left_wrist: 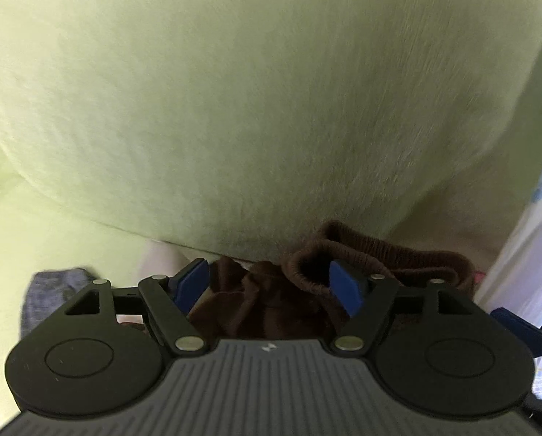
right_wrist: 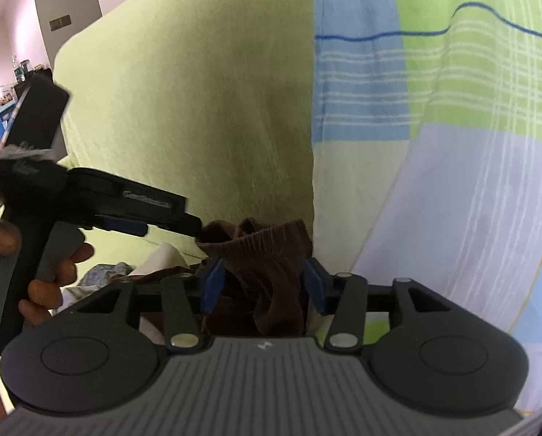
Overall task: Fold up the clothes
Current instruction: 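Grasp the brown shorts waistband with the right gripper while the left gripper grasps it too, then lift the brown shorts off the pile with both grippers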
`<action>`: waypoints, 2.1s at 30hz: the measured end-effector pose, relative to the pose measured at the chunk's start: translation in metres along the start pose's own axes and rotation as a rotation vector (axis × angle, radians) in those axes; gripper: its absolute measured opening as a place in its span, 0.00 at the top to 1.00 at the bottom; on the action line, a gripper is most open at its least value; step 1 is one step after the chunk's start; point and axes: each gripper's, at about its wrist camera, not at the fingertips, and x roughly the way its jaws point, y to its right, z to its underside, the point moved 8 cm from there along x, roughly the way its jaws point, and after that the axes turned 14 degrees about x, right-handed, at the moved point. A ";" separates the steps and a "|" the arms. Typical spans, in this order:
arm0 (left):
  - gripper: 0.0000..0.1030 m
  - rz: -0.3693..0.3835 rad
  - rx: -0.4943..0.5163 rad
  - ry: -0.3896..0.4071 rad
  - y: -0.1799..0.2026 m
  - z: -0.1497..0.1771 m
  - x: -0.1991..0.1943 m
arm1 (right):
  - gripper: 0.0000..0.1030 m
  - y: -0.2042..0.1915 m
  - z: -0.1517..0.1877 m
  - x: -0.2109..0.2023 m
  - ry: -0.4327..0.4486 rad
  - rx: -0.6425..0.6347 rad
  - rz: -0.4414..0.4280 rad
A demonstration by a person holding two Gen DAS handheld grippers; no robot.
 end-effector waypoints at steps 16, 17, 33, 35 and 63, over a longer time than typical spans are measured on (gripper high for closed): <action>0.98 0.091 0.058 0.101 0.029 0.053 -0.067 | 0.99 -0.007 0.028 -0.028 0.117 -0.099 -0.001; 0.98 0.092 0.075 0.117 0.034 0.053 -0.079 | 0.99 -0.006 0.026 -0.047 0.143 -0.075 -0.014; 0.79 0.140 0.271 -0.249 0.263 0.348 -0.198 | 0.79 0.169 0.236 -0.285 -0.275 0.166 0.258; 0.71 0.110 0.299 -0.244 0.264 0.364 -0.209 | 0.77 0.180 0.250 -0.297 -0.298 0.187 0.254; 0.46 0.104 2.178 0.230 0.284 0.371 -0.192 | 0.62 0.124 0.307 -0.299 -0.183 0.791 0.097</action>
